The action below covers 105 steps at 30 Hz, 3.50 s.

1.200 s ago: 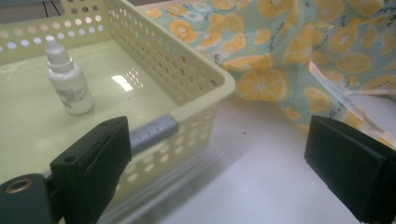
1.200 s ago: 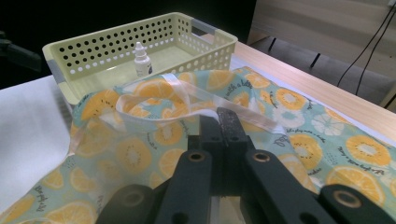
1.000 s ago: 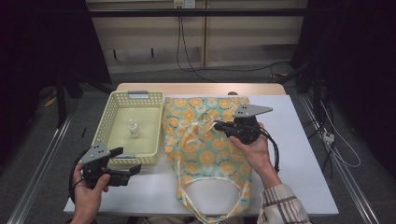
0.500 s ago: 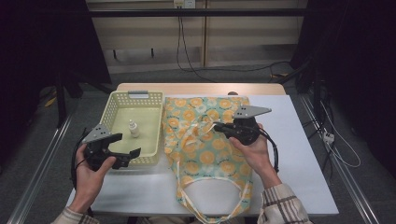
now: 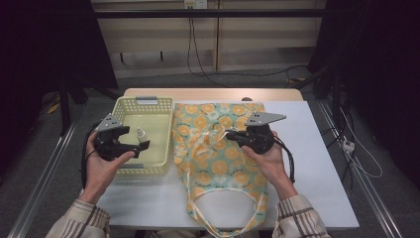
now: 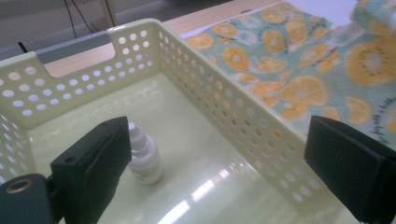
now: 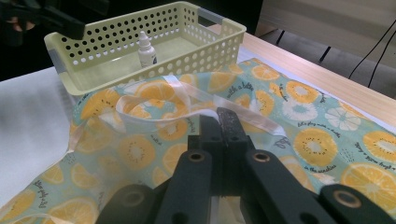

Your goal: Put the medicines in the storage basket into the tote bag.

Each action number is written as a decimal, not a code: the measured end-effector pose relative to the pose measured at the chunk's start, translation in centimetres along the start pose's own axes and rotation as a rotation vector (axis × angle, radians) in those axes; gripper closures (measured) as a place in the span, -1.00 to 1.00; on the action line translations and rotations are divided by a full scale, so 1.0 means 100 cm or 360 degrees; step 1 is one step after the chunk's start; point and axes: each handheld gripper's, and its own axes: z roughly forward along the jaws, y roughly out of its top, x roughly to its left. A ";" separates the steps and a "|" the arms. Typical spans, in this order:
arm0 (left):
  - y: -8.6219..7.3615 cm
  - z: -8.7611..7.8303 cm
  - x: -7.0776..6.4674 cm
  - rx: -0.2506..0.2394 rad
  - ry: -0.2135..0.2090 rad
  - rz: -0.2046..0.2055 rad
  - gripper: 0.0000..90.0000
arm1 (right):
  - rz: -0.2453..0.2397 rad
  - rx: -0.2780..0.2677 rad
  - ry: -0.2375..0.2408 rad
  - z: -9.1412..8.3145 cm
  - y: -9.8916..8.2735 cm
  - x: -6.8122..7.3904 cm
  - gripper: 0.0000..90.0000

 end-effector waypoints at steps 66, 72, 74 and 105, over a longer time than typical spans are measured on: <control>0.016 0.052 0.046 0.0235 0.0030 -0.0184 0.34 | -0.0005 0.0041 0.0010 0.008 -0.003 -0.001 1.00; 0.022 0.036 0.035 0.0130 0.0000 -0.0127 0.34 | -0.0003 0.0039 0.0005 0.008 -0.004 -0.001 1.00; 0.024 0.030 0.030 0.0109 -0.0014 -0.0109 0.34 | -0.0003 0.0040 0.0007 0.008 -0.004 -0.001 1.00; 0.030 -0.013 -0.086 -0.0219 -0.0362 0.0160 0.34 | 0.0003 0.0029 0.0008 0.010 -0.003 0.000 1.00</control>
